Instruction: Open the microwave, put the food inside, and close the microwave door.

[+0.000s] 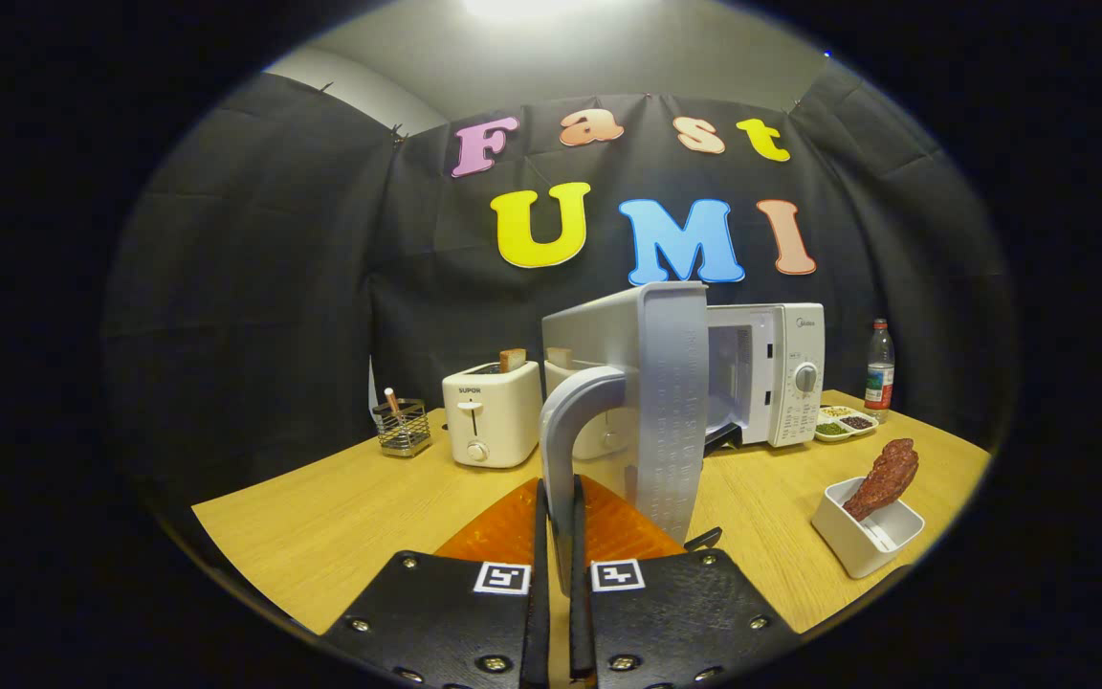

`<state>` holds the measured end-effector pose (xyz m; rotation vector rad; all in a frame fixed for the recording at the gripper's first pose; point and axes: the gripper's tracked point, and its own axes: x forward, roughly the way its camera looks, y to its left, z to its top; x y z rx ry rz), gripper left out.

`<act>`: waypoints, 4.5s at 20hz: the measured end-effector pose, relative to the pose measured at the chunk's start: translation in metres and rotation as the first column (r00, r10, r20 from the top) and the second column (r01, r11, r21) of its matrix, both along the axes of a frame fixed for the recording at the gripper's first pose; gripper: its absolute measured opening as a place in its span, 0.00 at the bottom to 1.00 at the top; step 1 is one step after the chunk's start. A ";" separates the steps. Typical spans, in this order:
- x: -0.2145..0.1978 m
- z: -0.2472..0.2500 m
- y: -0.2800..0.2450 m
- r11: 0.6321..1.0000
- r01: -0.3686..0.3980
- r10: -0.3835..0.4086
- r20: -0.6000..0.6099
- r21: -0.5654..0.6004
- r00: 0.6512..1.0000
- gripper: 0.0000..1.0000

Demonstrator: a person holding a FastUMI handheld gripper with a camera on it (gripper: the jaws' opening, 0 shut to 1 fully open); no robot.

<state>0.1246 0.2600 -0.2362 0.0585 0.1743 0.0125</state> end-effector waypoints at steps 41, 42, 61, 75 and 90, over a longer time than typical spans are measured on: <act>-0.034 -0.005 -0.330 0.924 0.296 -0.279 -0.102 0.242 0.955 0.91; -0.031 -0.014 -0.339 0.914 0.307 -0.283 -0.126 0.264 0.951 0.95; 0.009 -0.069 -0.336 0.723 0.216 -0.121 -0.187 0.657 0.975 0.18; 0.003 0.007 -0.298 0.803 0.144 -0.103 -0.102 0.579 0.989 0.12; 0.122 0.024 -0.191 0.875 0.035 0.000 -0.072 0.483 0.997 0.12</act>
